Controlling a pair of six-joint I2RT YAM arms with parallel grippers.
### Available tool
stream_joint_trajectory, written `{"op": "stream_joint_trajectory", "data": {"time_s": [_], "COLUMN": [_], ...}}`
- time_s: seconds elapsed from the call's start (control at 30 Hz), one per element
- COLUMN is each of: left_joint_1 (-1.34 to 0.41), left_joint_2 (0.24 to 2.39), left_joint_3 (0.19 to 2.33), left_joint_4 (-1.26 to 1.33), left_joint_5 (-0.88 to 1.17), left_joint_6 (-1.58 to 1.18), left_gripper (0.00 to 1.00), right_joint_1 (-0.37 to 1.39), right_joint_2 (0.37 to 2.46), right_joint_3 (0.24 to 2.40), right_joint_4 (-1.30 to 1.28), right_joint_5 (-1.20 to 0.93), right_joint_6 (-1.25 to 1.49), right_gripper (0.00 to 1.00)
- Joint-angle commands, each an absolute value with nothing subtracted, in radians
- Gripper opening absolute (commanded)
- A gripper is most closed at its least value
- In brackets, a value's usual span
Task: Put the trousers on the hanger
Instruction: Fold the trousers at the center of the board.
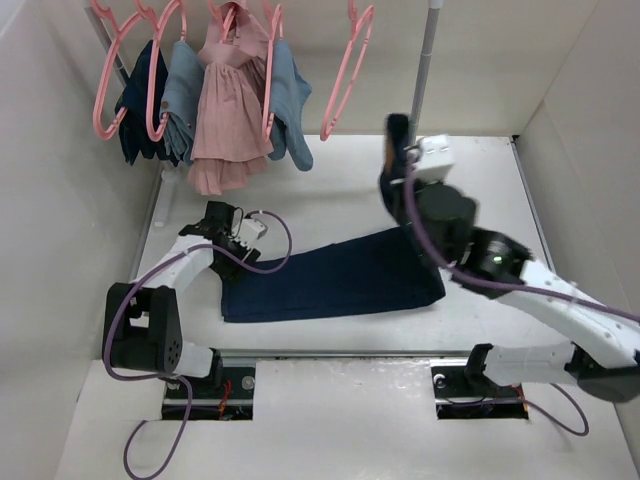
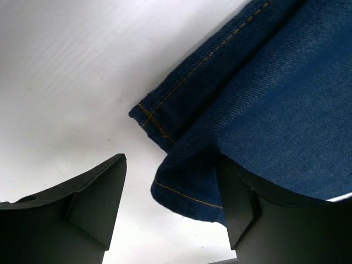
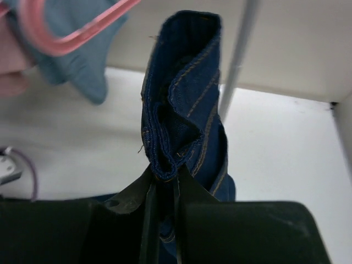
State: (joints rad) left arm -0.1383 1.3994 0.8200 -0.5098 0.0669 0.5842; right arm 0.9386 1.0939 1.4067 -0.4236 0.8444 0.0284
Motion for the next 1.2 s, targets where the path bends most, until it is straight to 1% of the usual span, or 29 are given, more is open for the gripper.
{"op": "stream_joint_trajectory", "data": {"time_s": [0.0,0.07,0.1,0.23,0.33,0.4,0.47,0.53,0.67,0.8,0.9,0.93,1.07,1.17], "left_joint_1": [-0.143,-0.143,-0.143,-0.143,-0.143,-0.143,-0.143,-0.143,-0.143,-0.143,-0.131,-0.130,-0.068,-0.037], "left_joint_2": [1.393,1.393,1.393,1.393,1.393,1.404,1.413,1.423,1.424,1.405,1.382,1.371,1.318,1.298], "left_joint_3": [0.812,0.798,0.784,0.764,0.744,0.735,0.723,0.712,0.724,0.782,0.834,0.845,0.896,0.917], "left_joint_4": [-0.499,-0.499,-0.499,-0.508,-0.508,-0.499,-0.488,-0.472,-0.463,-0.486,-0.515,-0.528,-0.557,-0.581], "left_joint_5": [0.022,0.009,0.000,-0.009,-0.018,-0.018,-0.041,-0.041,-0.041,0.015,0.025,0.011,-0.011,-0.044], "left_joint_6": [0.566,0.566,0.566,0.566,0.566,0.566,0.566,0.566,0.566,0.529,0.497,0.471,0.433,0.402], "left_gripper": [0.62,0.59,0.56,0.52,0.49,0.46,0.46,0.42,0.42,0.50,0.55,0.58,0.58,0.53], "right_joint_1": [1.106,1.186,1.201,1.253,1.253,1.253,1.253,1.243,1.224,1.224,1.224,1.224,1.224,1.259], "right_joint_2": [1.178,1.233,1.256,1.386,1.451,1.473,1.483,1.483,1.526,1.635,1.706,1.715,1.740,1.793], "right_joint_3": [1.399,1.388,1.388,1.407,1.407,1.407,1.398,1.397,1.397,1.457,1.489,1.505,1.552,1.586], "right_joint_4": [-0.256,-0.188,-0.177,-0.176,-0.161,-0.161,-0.161,-0.161,-0.161,-0.161,-0.161,-0.161,-0.152,-0.127], "right_joint_5": [1.133,1.123,1.105,1.028,0.976,0.976,0.988,0.979,0.936,0.890,0.868,0.855,0.854,0.864], "right_joint_6": [0.103,0.161,0.182,0.287,0.350,0.371,0.382,0.391,0.400,0.391,0.391,0.391,0.400,0.388], "right_gripper": [0.00,0.00,0.00,0.00,0.00,0.00,0.00,0.00,0.00,0.00,0.00,0.00,0.00,0.00]}}
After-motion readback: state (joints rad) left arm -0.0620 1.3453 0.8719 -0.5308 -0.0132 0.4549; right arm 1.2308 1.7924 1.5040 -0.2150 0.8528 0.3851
